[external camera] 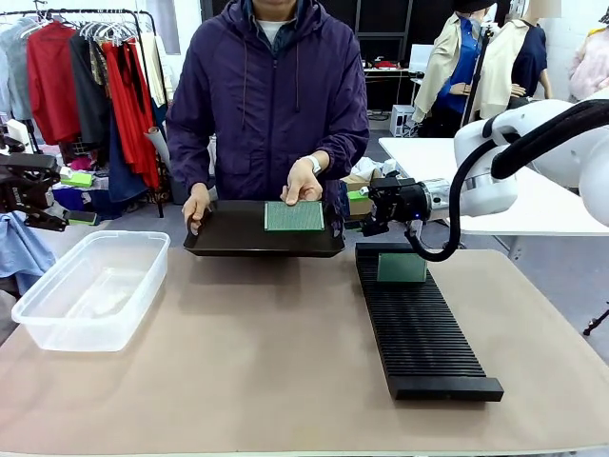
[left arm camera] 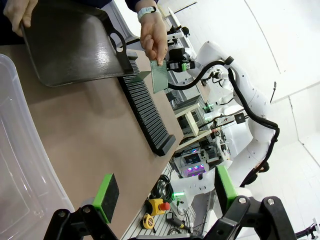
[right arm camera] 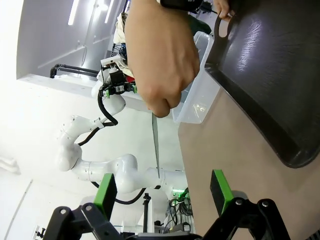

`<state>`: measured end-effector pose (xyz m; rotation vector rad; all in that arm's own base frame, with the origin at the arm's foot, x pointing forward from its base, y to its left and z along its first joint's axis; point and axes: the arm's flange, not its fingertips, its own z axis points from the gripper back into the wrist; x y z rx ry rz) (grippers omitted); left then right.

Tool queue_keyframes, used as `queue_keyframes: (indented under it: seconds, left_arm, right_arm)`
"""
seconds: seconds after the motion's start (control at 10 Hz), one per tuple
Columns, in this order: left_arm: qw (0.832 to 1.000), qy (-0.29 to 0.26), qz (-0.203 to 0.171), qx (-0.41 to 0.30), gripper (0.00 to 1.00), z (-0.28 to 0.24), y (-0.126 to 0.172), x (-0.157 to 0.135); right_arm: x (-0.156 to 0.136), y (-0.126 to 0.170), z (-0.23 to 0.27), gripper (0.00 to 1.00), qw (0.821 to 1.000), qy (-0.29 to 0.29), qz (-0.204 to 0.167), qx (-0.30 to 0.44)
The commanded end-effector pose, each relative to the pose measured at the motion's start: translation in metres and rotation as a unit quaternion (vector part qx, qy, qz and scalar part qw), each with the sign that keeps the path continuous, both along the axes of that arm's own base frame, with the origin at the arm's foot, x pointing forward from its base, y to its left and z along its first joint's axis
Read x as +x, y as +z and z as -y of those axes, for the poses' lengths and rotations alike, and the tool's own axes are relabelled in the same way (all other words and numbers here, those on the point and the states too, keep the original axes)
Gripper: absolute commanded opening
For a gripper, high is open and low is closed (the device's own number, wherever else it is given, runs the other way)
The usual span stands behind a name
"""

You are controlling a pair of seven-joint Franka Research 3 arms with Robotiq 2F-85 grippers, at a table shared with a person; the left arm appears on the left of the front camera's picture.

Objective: Sort PCBs into racks and boxes based on the side picked up.
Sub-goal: Pick up the Blank PCB handed by the Human.

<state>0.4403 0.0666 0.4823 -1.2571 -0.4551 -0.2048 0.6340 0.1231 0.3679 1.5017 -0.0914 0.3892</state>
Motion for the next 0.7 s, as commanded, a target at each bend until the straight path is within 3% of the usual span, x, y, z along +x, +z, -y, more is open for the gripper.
queue_keyframes:
  seconds: [0.0,0.2,0.6]
  left_arm:
    - [1.0,0.001,-0.003,-0.001,1.0,0.0,0.001,0.0]
    - [1.0,0.001,-0.003,-0.001,1.0,0.0,0.001,0.0]
    - [1.0,0.001,-0.003,-0.001,1.0,0.0,0.001,0.0]
  right_arm:
    - [0.0,-0.004,-0.012,1.0,1.0,-0.002,0.006,0.004]
    - [-0.01,-0.01,-0.026,1.0,0.998,-0.047,0.028,0.01]
    - [-0.008,-0.012,-0.033,1.0,0.998,-0.051,0.046,0.01]
